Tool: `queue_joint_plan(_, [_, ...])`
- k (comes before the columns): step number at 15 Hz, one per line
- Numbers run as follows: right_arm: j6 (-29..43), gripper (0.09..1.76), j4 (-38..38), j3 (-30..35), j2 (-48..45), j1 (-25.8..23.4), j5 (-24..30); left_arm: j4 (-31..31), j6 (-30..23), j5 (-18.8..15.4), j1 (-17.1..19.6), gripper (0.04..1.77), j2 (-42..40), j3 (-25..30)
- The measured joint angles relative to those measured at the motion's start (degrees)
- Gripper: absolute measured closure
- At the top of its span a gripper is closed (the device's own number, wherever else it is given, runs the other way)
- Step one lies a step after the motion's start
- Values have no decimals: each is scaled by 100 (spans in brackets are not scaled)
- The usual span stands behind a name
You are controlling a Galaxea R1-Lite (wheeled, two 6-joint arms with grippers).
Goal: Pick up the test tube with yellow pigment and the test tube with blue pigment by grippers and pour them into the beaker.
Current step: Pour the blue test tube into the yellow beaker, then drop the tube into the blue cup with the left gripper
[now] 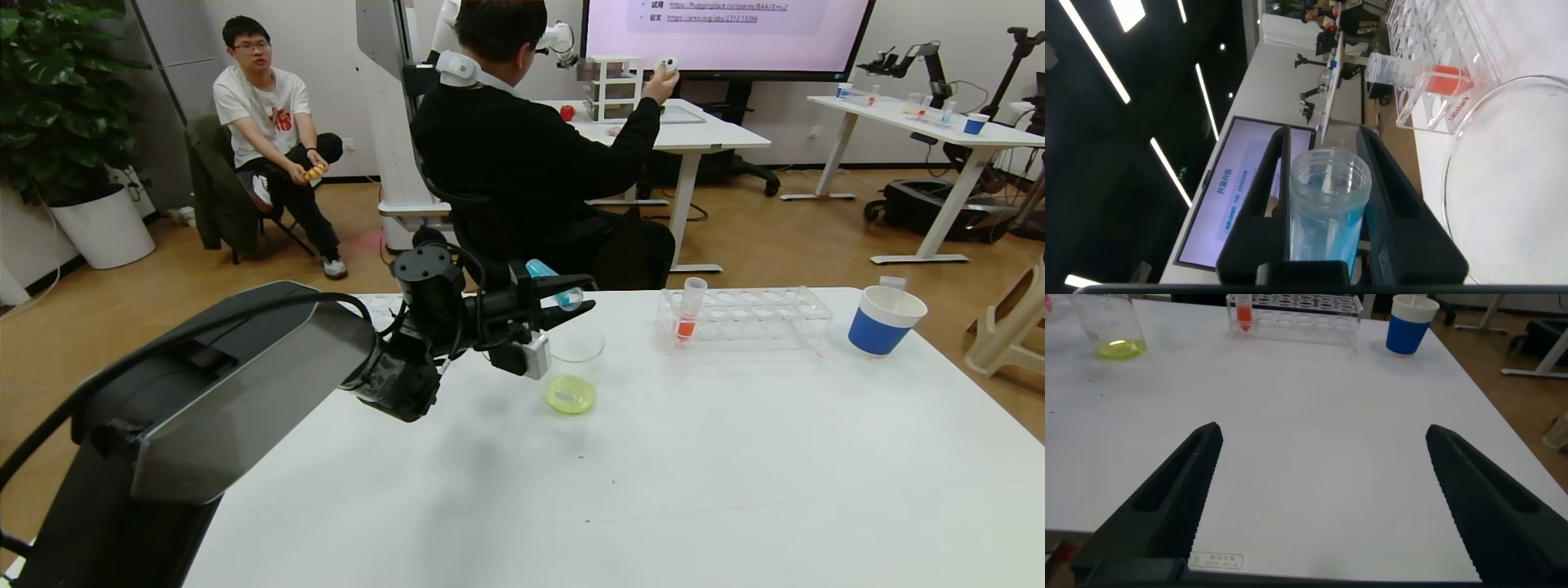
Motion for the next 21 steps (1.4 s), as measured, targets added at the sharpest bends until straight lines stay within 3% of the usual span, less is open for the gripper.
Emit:
queue_joint_plan(12, [-2,11,0,0,0,0,0,-6,514,-72,102,127,35,45])
queue_joint_plan(21, [0,11,0,0,0,0,0,2,1285,-67,113,127,69,119])
